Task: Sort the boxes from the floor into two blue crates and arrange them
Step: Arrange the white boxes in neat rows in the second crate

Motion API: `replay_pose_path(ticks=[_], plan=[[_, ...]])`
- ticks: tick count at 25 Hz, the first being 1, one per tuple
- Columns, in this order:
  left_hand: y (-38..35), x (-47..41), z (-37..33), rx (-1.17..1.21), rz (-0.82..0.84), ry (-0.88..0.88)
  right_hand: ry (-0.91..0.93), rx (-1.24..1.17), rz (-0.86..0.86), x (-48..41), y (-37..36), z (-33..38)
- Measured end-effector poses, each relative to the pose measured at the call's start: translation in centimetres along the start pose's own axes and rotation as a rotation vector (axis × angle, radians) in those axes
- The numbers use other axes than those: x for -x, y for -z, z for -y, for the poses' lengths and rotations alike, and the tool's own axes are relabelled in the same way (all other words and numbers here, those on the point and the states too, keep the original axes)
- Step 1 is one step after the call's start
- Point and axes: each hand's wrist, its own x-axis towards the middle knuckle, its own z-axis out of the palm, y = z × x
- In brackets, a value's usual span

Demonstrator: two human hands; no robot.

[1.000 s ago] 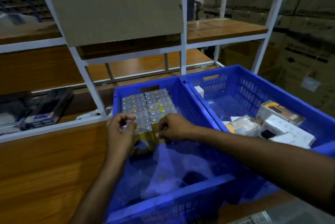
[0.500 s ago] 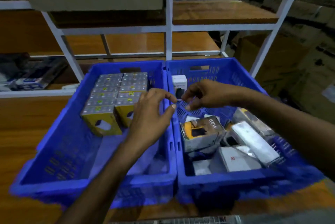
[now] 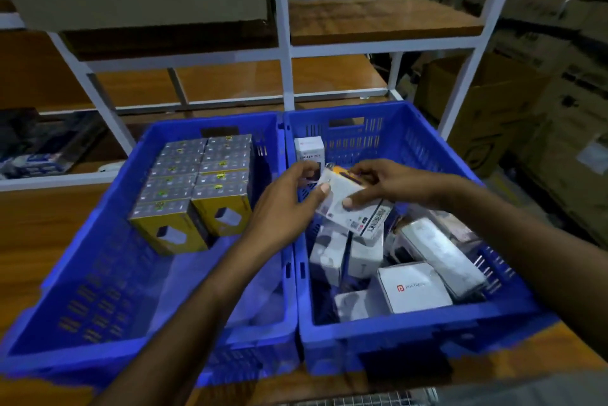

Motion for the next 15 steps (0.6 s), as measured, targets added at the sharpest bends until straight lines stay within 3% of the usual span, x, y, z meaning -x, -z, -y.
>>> replay_pose_path(ticks=[3,6,9,12,15], plan=[[-0.4,-1.3,-1.3,0.126,-0.064,0.036,0.097,-0.118,-0.138,0.1,1.6,0.1],[-1.0,-3.2,-2.7,0.371,-0.19,0.175,0.34,-0.023,-0.298,-0.4,2.5,0.9],[-1.6,-5.2,-3.5,0.619,-0.132,0.367,0.548,0.136,-0.388,-1.5,3.0,0.6],[-1.9,-5.7,-3.2,0.748,-0.003,0.417,0.536,0.277,-0.379,-1.9,3.8,0.1],[-2.1,-5.8,-2.8,0.848,-0.024,0.394,0.408,0.115,-0.304,-1.8,4.3,-0.4]])
